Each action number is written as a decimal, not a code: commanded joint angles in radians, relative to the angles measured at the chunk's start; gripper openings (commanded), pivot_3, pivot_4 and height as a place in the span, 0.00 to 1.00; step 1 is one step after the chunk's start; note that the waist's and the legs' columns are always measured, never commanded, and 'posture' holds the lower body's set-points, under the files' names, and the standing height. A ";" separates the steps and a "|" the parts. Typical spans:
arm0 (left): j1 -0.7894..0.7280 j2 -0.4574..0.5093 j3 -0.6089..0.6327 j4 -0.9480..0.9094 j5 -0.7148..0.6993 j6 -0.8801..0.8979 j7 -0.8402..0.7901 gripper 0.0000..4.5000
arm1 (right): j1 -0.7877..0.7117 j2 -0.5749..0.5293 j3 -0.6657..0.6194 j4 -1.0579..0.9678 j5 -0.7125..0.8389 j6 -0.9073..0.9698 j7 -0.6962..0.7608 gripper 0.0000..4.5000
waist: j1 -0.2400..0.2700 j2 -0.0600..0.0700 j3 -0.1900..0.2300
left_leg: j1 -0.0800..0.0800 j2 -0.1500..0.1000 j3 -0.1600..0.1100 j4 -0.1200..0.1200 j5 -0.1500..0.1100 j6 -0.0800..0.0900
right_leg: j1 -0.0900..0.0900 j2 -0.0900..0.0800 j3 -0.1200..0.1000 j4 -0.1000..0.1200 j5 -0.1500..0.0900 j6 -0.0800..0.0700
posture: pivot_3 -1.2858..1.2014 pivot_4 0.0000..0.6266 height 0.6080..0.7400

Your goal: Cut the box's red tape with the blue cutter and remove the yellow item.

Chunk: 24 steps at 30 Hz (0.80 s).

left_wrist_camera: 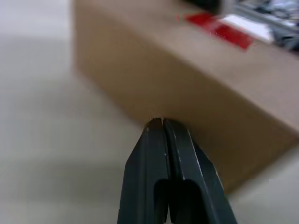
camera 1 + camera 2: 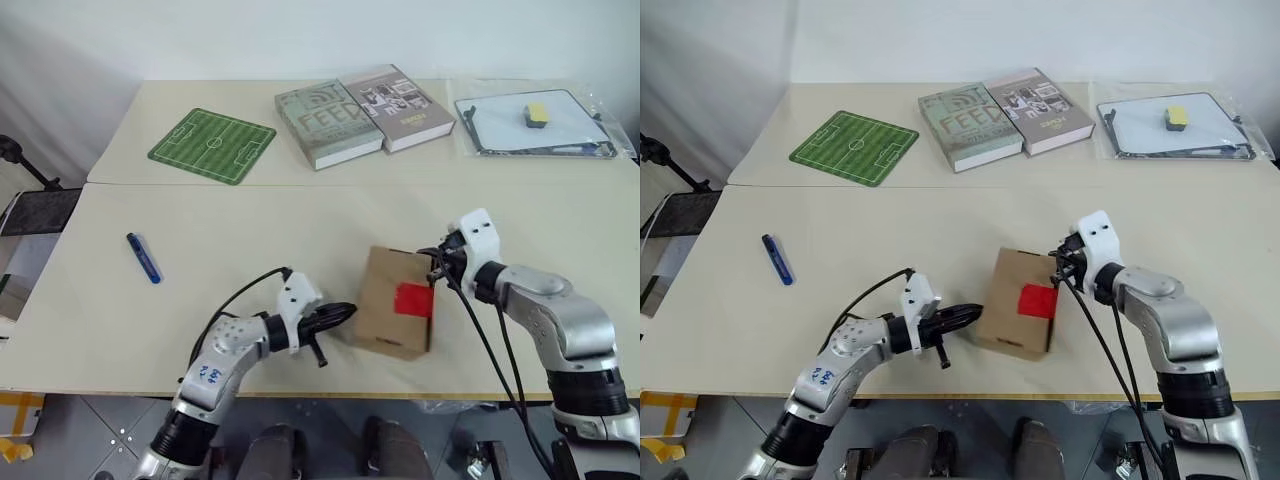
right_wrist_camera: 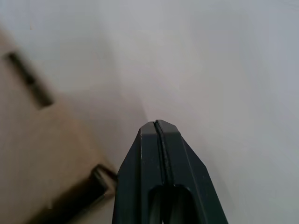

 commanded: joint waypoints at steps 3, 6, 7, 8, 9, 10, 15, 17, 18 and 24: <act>-0.039 0.014 -0.083 -0.002 0.008 0.017 -0.081 0.01 | -0.114 0.053 0.023 0.147 -0.074 -0.216 0.005 0.00 | -0.002 0.000 0.000 | 0.000 0.000 0.000 0.000 0.000 0.000 | 0.000 0.000 0.000 0.000 0.000 0.000 | 0.52 0.24 1.00; -0.029 0.027 -0.070 0.003 0.023 0.003 -0.071 0.01 | -0.153 0.058 -0.023 0.198 -0.110 -0.278 -0.052 0.00 | -0.002 0.000 0.000 | 0.000 0.000 0.000 0.000 0.000 0.000 | 0.000 0.001 0.000 0.000 0.000 0.000 | 0.52 0.24 1.00; -0.022 0.035 -0.057 0.001 0.023 0.001 -0.065 0.01 | -0.153 0.045 -0.045 0.190 -0.110 -0.273 -0.061 0.00 | 0.000 0.000 0.000 | 0.000 0.000 0.000 0.000 0.000 0.000 | 0.000 0.001 0.000 0.000 0.000 0.000 | 0.52 0.24 1.00; -0.013 0.046 -0.038 -0.001 0.022 -0.002 -0.057 0.01 | -0.139 0.021 -0.072 0.161 -0.102 -0.253 -0.059 0.00 | 0.001 0.000 0.000 | 0.000 0.000 0.000 0.000 0.000 0.000 | 0.000 0.001 0.000 0.000 0.000 0.000 | 0.52 0.24 1.00; -0.003 0.058 -0.009 0.002 0.022 -0.011 -0.043 0.01 | -0.111 -0.019 -0.108 0.108 -0.088 -0.209 -0.049 0.00 | 0.004 0.000 0.000 | -0.001 0.000 0.000 0.000 0.000 0.000 | 0.000 0.001 0.000 0.000 0.000 0.000 | 0.52 0.24 1.00; 0.005 0.067 0.018 0.008 0.024 -0.024 -0.028 0.01 | -0.079 -0.057 -0.141 0.056 -0.074 -0.170 -0.036 0.00 | 0.005 0.000 0.000 | -0.001 0.000 0.000 0.000 0.000 0.000 | 0.000 0.000 -0.001 0.000 0.000 0.000 | 0.52 0.24 1.00; 0.034 0.087 0.081 -0.002 -0.002 -0.012 -0.013 0.01 | 0.095 -0.232 -0.206 -0.162 0.028 0.073 0.069 0.00 | 0.002 0.000 0.000 | -0.003 0.000 -0.001 0.000 -0.001 0.002 | 0.000 0.000 -0.002 -0.001 0.001 0.001 | 0.52 0.24 1.00; 0.038 0.082 0.072 -0.021 -0.014 0.005 -0.026 0.01 | 0.136 -0.266 -0.195 -0.214 0.063 0.137 0.097 0.00 | -0.003 -0.001 0.000 | -0.001 0.001 -0.001 0.000 -0.001 0.002 | 0.000 0.001 -0.001 -0.001 0.001 0.001 | 0.52 0.24 1.00; 0.038 0.078 0.063 -0.029 -0.019 0.013 -0.033 0.01 | 0.140 -0.266 -0.187 -0.228 0.076 0.155 0.100 0.00 | -0.007 -0.001 0.001 | 0.000 0.001 0.000 0.000 -0.001 0.002 | 0.000 0.001 0.000 -0.001 0.001 0.001 | 0.52 0.24 1.00; 0.003 0.038 0.018 -0.047 -0.036 0.070 -0.048 0.01 | 0.053 -0.217 -0.059 -0.225 0.108 0.203 0.125 0.00 | -0.009 -0.002 0.001 | 0.001 0.001 0.002 0.002 0.002 0.002 | 0.000 0.000 0.002 0.000 0.005 -0.001 | 0.52 0.24 1.00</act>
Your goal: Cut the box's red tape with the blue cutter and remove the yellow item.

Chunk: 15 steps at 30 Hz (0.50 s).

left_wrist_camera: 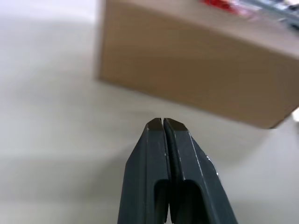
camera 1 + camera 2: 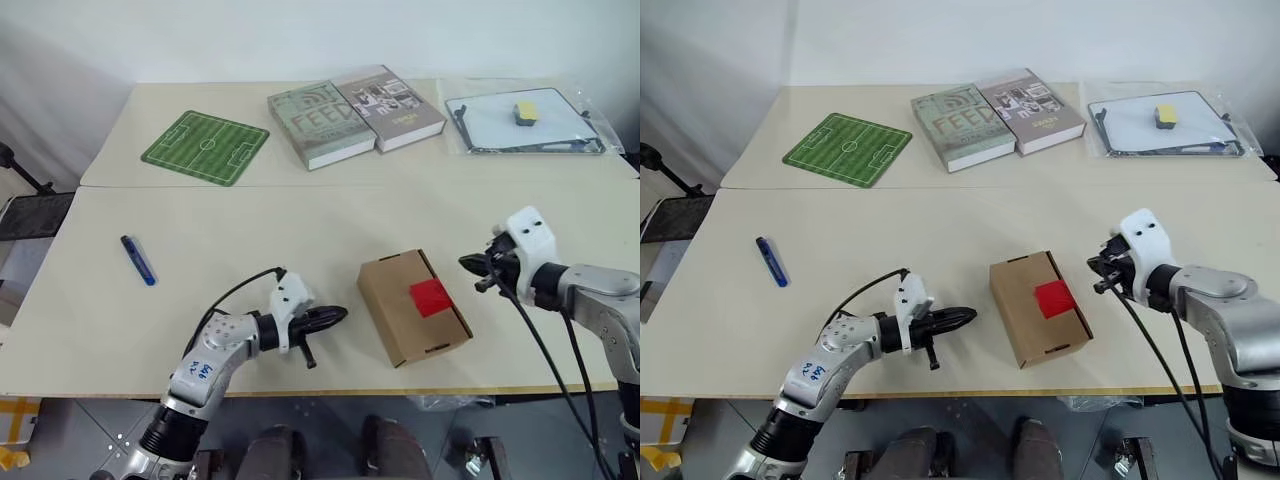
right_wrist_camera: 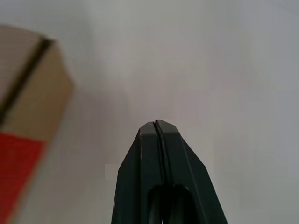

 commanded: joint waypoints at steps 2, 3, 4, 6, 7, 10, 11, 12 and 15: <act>-0.032 -0.024 -0.017 -0.035 -0.025 0.035 -0.008 0.01 | -0.097 0.043 0.087 -0.011 0.025 0.009 0.025 0.00 | 0.000 0.000 0.000 | 0.000 0.000 0.000 0.000 0.000 0.000 | 0.000 0.000 0.000 0.000 0.000 0.000 | 0.52 0.24 1.00; -0.035 -0.028 -0.017 -0.036 -0.025 0.040 -0.006 0.01 | -0.118 0.060 0.098 -0.003 0.028 0.007 0.025 0.00 | 0.001 0.000 0.000 | -0.001 0.000 0.000 0.000 0.000 0.000 | 0.000 0.000 0.000 0.000 0.000 0.000 | 0.52 0.24 1.00; -0.040 -0.034 -0.016 -0.035 -0.025 0.045 0.000 0.01 | -0.142 0.077 0.111 0.012 0.027 0.000 0.025 0.00 | 0.001 0.000 0.000 | -0.001 0.000 -0.001 0.000 0.000 0.000 | 0.000 0.000 0.000 0.000 0.000 0.000 | 0.52 0.24 1.00; -0.049 -0.048 -0.016 -0.031 -0.025 0.047 0.011 0.01 | -0.191 0.108 0.146 0.052 0.012 -0.029 0.031 0.00 | 0.003 0.000 0.000 | -0.001 0.000 -0.001 0.000 0.000 0.000 | -0.001 0.000 -0.001 0.000 0.000 0.000 | 0.52 0.24 1.00; -0.053 -0.057 -0.016 -0.026 -0.023 0.047 0.020 0.01 | -0.213 0.121 0.161 0.073 0.001 -0.045 0.034 0.00 | 0.006 0.000 0.000 | -0.001 0.000 -0.001 0.000 0.000 0.000 | -0.001 0.000 -0.001 0.000 0.000 0.000 | 0.52 0.24 1.00; -0.063 -0.082 -0.022 -0.008 0.000 0.030 0.048 0.01 | -0.279 0.156 0.197 0.153 -0.033 -0.102 0.038 0.00 | 0.010 0.000 0.000 | -0.002 -0.001 -0.001 0.000 0.000 0.000 | -0.001 0.000 -0.001 0.000 0.000 0.000 | 0.52 0.24 1.00; -0.066 -0.088 -0.022 -0.001 0.005 0.026 0.053 0.01 | -0.290 0.162 0.203 0.171 -0.041 -0.118 0.043 0.00 | 0.011 0.000 0.000 | -0.002 -0.001 -0.001 0.000 0.000 0.000 | -0.001 0.000 -0.001 -0.001 0.000 0.000 | 0.52 0.24 1.00; -0.072 -0.097 -0.020 0.010 0.014 0.016 0.066 0.01 | -0.299 0.168 0.204 0.193 -0.058 -0.154 0.041 0.00 | 0.012 0.000 0.000 | -0.002 -0.001 -0.001 0.000 0.000 0.000 | -0.001 0.000 -0.001 0.000 0.001 0.000 | 0.52 0.24 1.00; -0.078 -0.109 -0.008 0.020 0.024 0.005 0.089 0.01 | -0.314 0.169 0.185 0.238 -0.093 -0.229 0.026 0.00 | 0.012 0.000 0.000 | -0.003 -0.002 -0.002 0.000 0.000 0.000 | -0.001 0.000 -0.002 -0.001 0.001 0.001 | 0.52 0.24 1.00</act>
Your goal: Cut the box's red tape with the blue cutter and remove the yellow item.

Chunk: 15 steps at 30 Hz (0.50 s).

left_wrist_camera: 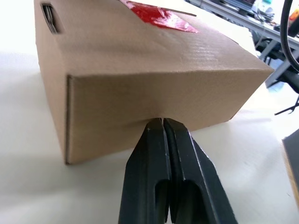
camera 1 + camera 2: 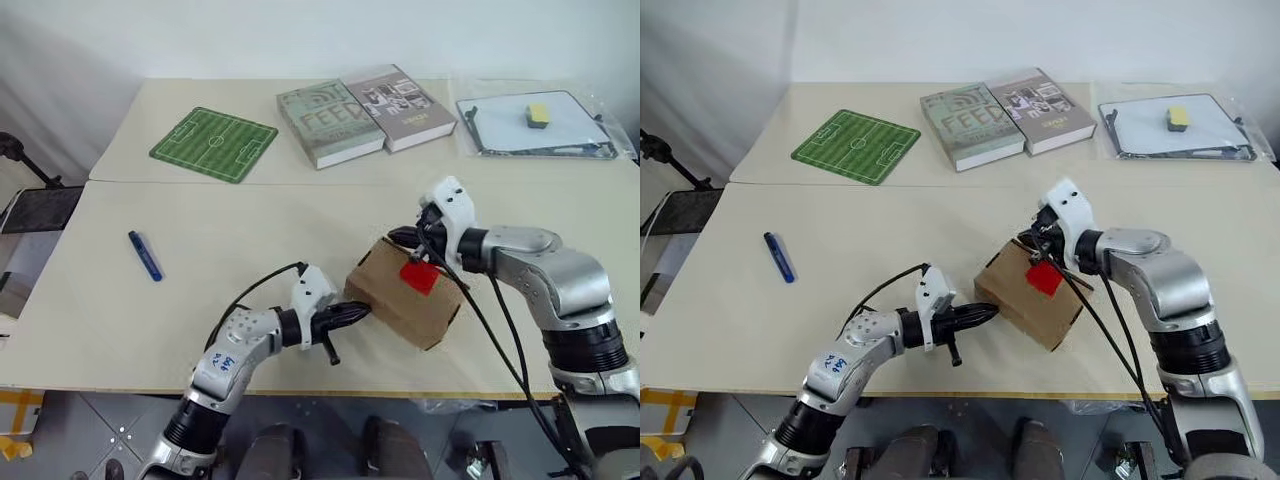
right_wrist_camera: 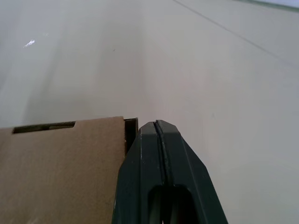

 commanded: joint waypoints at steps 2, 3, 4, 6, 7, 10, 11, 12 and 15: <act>0.001 0.006 0.033 -0.020 0.001 -0.019 0.024 0.01 | -0.013 -0.031 -0.069 0.015 -0.040 -0.084 -0.016 0.00 | -0.003 0.000 0.000 | 0.000 0.000 0.000 0.000 0.000 0.000 | 0.000 0.000 0.000 0.000 0.000 0.000 | 0.52 0.24 1.00; 0.008 0.018 0.046 -0.028 -0.002 -0.016 0.027 0.01 | -0.006 -0.046 -0.090 0.009 -0.042 -0.086 -0.020 0.00 | -0.003 0.000 0.000 | 0.000 0.000 0.000 0.000 0.000 0.000 | 0.000 0.000 0.000 0.000 0.000 0.000 | 0.52 0.24 1.00; 0.022 0.039 0.073 -0.041 -0.008 -0.009 0.030 0.01 | 0.008 -0.074 -0.128 -0.008 -0.035 -0.063 -0.027 0.00 | -0.003 0.000 0.000 | -0.001 0.000 0.000 0.000 0.000 0.000 | -0.001 0.000 0.000 0.000 0.000 0.000 | 0.52 0.24 1.00; 0.052 0.081 0.149 -0.065 -0.029 0.003 0.040 0.01 | 0.061 -0.140 -0.217 -0.066 -0.016 -0.013 -0.026 0.00 | -0.002 0.000 0.000 | -0.001 0.001 0.000 0.000 0.000 0.000 | -0.001 0.000 0.000 0.000 0.000 0.000 | 0.52 0.24 1.00; 0.064 0.097 0.187 -0.069 -0.038 0.002 0.048 0.01 | 0.094 -0.173 -0.257 -0.095 -0.008 0.014 -0.025 0.00 | 0.001 0.000 0.000 | -0.001 0.001 0.000 0.000 0.000 0.000 | -0.001 0.000 -0.001 0.000 0.000 0.000 | 0.52 0.24 1.00; 0.076 0.122 0.263 -0.047 -0.046 -0.025 0.070 0.01 | 0.195 -0.244 -0.340 -0.172 0.016 0.084 -0.015 0.00 | 0.000 0.000 0.000 | -0.001 0.001 -0.001 -0.001 -0.001 0.001 | -0.001 0.000 -0.001 0.000 0.000 0.000 | 0.52 0.24 1.00; 0.070 0.124 0.285 -0.025 -0.042 -0.039 0.080 0.01 | 0.243 -0.273 -0.366 -0.206 0.028 0.119 -0.001 0.00 | 0.000 0.000 0.000 | -0.001 0.001 0.000 -0.001 -0.001 0.001 | -0.001 0.000 -0.001 -0.001 0.000 0.000 | 0.52 0.24 1.00; 0.065 0.124 0.300 -0.008 -0.039 -0.048 0.085 0.01 | 0.274 -0.292 -0.382 -0.231 0.038 0.144 0.007 0.00 | 0.001 0.000 0.000 | -0.001 0.001 0.000 0.000 -0.001 0.001 | 0.000 0.000 -0.001 -0.001 0.000 0.000 | 0.52 0.24 1.00; -0.009 0.103 0.291 0.104 -0.013 -0.119 0.070 0.01 | 0.477 -0.386 -0.436 -0.380 0.092 0.264 0.080 0.00 | 0.010 -0.001 0.000 | 0.000 0.000 0.000 0.000 -0.001 0.001 | 0.001 0.000 0.000 -0.001 0.000 0.000 | 0.52 0.24 1.00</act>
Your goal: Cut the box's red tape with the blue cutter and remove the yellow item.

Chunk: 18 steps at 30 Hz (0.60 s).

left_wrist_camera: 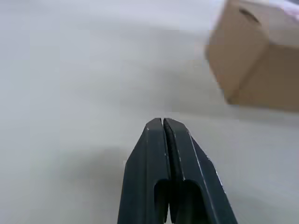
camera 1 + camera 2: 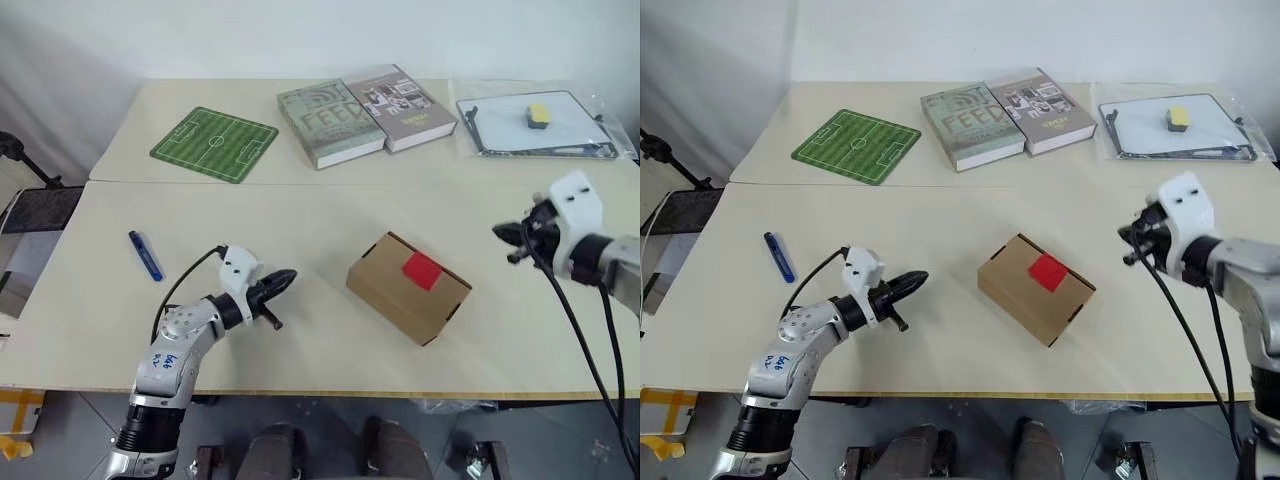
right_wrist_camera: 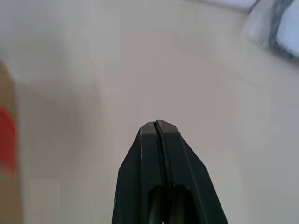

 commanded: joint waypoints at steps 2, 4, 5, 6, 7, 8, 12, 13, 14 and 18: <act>-0.106 -0.035 -0.031 0.133 0.013 -0.106 -0.038 0.01 | 0.185 -0.087 -0.084 -0.215 0.095 0.154 0.078 0.00 | 0.010 -0.001 0.001 | 0.000 0.000 0.000 0.000 0.000 0.000 | 0.000 0.000 0.000 0.000 0.000 0.000 | 0.52 0.24 1.00; -0.161 -0.057 -0.060 0.203 0.022 -0.142 -0.069 0.01 | 0.231 -0.080 -0.097 -0.282 0.141 0.200 0.084 0.00 | 0.011 -0.001 0.001 | 0.000 0.000 0.001 0.001 0.000 0.000 | 0.000 0.000 0.001 0.000 0.000 0.000 | 0.52 0.24 1.00; -0.186 -0.068 -0.073 0.234 0.025 -0.161 -0.087 0.01 | 0.245 -0.074 -0.098 -0.308 0.158 0.215 0.083 0.00 | 0.010 -0.001 0.001 | 0.000 0.000 0.001 0.001 0.000 0.000 | 0.000 0.000 0.001 0.000 0.001 0.001 | 0.52 0.24 1.00; -0.202 -0.074 -0.079 0.257 0.027 -0.175 -0.099 0.01 | 0.247 -0.070 -0.097 -0.321 0.169 0.223 0.078 0.00 | 0.008 -0.002 0.001 | 0.000 0.000 0.001 0.001 0.000 0.000 | 0.000 0.000 0.001 0.000 0.001 0.001 | 0.52 0.24 1.00; -0.224 -0.082 -0.091 0.287 0.030 -0.191 -0.116 0.01 | 0.245 -0.054 -0.094 -0.336 0.185 0.237 0.066 0.00 | 0.006 -0.002 0.001 | 0.000 0.000 0.001 0.002 0.000 0.000 | 0.000 0.000 0.001 0.000 0.001 0.000 | 0.52 0.24 1.00; -0.247 -0.090 -0.104 0.318 0.034 -0.207 -0.134 0.01 | 0.236 -0.033 -0.084 -0.346 0.193 0.240 0.047 0.00 | 0.004 -0.004 0.001 | 0.001 0.000 0.001 0.002 0.000 0.000 | 0.000 0.000 0.001 0.000 0.001 0.000 | 0.52 0.24 1.00; -0.313 -0.119 -0.148 0.399 0.029 -0.236 -0.213 0.01 | 0.191 0.053 -0.054 -0.376 0.223 0.283 -0.027 0.00 | -0.001 -0.005 0.001 | 0.001 0.000 0.001 0.002 0.000 0.000 | 0.000 0.000 0.001 0.001 0.001 0.000 | 0.52 0.24 1.00; -0.318 -0.121 -0.160 0.403 0.028 -0.239 -0.237 0.01 | 0.185 0.067 -0.051 -0.387 0.231 0.296 -0.041 0.00 | -0.002 -0.005 0.001 | 0.000 0.000 0.001 0.002 0.000 0.000 | 0.000 0.000 0.001 0.001 0.001 0.000 | 0.52 0.24 1.00; -0.319 -0.120 -0.171 0.401 0.026 -0.238 -0.258 0.01 | 0.180 0.080 -0.054 -0.400 0.242 0.309 -0.051 0.00 | -0.002 -0.005 0.001 | 0.000 0.000 0.001 0.002 0.000 0.000 | 0.000 0.000 0.001 0.001 0.001 0.000 | 0.52 0.24 1.00; -0.315 -0.108 -0.221 0.381 0.026 -0.220 -0.345 0.01 | 0.168 0.119 -0.072 -0.453 0.296 0.371 -0.076 0.00 | -0.003 -0.005 0.001 | 0.000 0.000 0.000 0.002 0.000 0.000 | 0.000 0.000 0.000 0.001 0.001 0.000 | 0.52 0.24 1.00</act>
